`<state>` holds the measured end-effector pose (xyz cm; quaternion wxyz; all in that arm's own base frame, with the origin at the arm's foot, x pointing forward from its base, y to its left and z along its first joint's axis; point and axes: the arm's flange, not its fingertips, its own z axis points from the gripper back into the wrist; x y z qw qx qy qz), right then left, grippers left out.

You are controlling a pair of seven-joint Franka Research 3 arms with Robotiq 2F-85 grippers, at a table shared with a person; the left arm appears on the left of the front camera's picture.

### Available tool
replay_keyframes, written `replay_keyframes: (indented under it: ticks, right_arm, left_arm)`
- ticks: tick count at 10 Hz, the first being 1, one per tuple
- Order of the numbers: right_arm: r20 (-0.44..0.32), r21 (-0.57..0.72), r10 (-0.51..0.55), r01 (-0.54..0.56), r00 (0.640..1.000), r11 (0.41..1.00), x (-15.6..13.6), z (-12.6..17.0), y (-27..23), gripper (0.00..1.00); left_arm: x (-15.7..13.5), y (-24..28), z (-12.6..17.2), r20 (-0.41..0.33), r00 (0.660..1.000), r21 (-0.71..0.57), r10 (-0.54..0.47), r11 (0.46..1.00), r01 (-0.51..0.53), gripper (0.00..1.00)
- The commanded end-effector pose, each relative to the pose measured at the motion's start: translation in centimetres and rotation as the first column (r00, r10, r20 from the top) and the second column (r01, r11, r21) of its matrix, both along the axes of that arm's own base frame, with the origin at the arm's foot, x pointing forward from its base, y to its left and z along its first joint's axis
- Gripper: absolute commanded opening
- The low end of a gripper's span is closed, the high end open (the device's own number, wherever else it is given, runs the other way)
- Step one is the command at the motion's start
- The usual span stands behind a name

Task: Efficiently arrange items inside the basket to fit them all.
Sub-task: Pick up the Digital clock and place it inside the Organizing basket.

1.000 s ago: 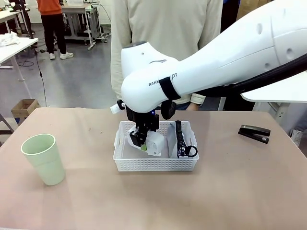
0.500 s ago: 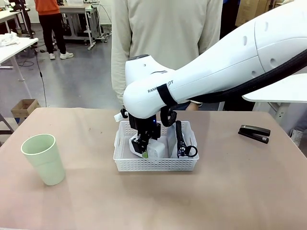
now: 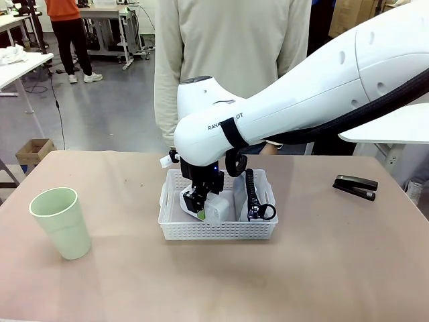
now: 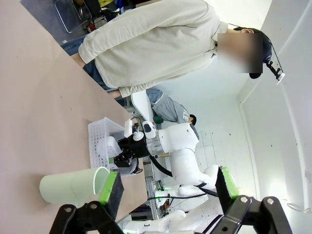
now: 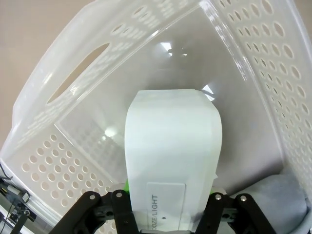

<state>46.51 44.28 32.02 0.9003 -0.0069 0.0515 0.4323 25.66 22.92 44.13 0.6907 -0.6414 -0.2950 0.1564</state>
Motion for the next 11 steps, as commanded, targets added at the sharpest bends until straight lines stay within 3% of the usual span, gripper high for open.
replay_keyframes:
  ticks: [1, 6, 9, 10, 11]
  right_arm:
    - [0.009, 0.031, 0.001, -0.001, 1.000, 1.000, -0.4, -0.1, -0.5, 1.00]
    - [0.037, 0.050, -0.039, 0.037, 0.999, 0.998, -1.1, 1.2, -2.0, 1.00]
    - [0.085, 0.178, -0.115, 0.098, 0.990, 0.979, -4.4, 8.3, -9.1, 1.00]
    - [0.073, 0.265, -0.155, 0.131, 0.985, 0.955, -5.9, 11.2, -12.6, 1.00]
    - [0.086, 0.377, -0.261, 0.211, 0.962, 0.902, -7.6, 14.5, -16.8, 1.00]
  left_arm:
    - [-0.2, 0.1, 0.0, 0.019, 1.000, 0.004, -0.008, 1.000, 0.008, 1.00]
    - [-0.2, 0.1, 0.0, 0.019, 1.000, 0.004, -0.008, 1.000, 0.008, 1.00]
    - [-0.2, 0.1, 0.0, 0.019, 1.000, 0.004, -0.008, 1.000, 0.008, 1.00]
    - [-0.2, 0.1, 0.0, 0.019, 1.000, 0.004, -0.008, 1.000, 0.008, 1.00]
    - [-0.2, 0.1, 0.0, 0.019, 1.000, 0.004, -0.008, 1.000, 0.008, 1.00]
